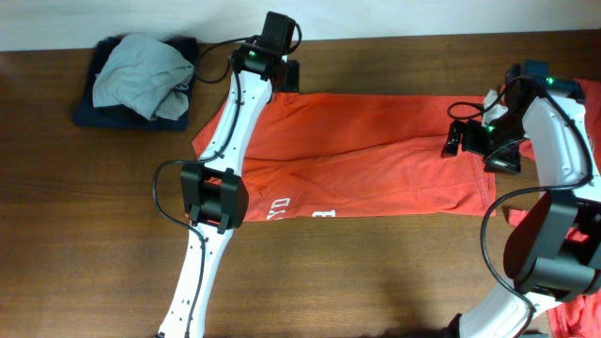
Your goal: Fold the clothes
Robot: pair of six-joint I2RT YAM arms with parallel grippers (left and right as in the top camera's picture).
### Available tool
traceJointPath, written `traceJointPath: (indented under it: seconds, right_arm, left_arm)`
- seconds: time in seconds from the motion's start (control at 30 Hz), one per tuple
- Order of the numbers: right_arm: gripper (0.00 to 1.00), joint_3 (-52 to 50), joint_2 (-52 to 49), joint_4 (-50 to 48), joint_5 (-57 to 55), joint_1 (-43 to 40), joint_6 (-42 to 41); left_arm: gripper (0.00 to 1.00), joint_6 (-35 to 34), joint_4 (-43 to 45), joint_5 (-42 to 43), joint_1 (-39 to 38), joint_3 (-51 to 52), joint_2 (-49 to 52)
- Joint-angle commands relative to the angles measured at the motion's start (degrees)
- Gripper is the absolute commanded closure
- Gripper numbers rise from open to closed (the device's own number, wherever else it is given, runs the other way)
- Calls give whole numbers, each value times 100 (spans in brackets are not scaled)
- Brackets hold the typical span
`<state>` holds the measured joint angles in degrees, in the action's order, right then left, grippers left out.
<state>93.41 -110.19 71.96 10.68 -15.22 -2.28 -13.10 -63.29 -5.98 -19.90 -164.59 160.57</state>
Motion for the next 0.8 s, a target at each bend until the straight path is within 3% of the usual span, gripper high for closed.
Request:
traceJointPath:
  seconds: [0.0, 0.17, 0.33, 0.53, 0.77]
  right_arm:
    - [1, -24, 85, 20, 72, 26, 55]
    - [1, -24, 85, 20, 72, 26, 55]
    - [1, -24, 85, 20, 72, 26, 57]
    - [1, -24, 85, 20, 72, 26, 55]
    - [1, -24, 85, 20, 72, 26, 55]
  left_arm:
    - [37, -61, 28, 20, 31, -57, 306]
    - [38, -105, 31, 17, 31, -57, 494]
    - [47, -103, 107, 20, 31, -57, 498]
    - [82, -101, 162, 17, 31, -87, 496]
    - [99, -103, -212, 15, 55, -605, 496]
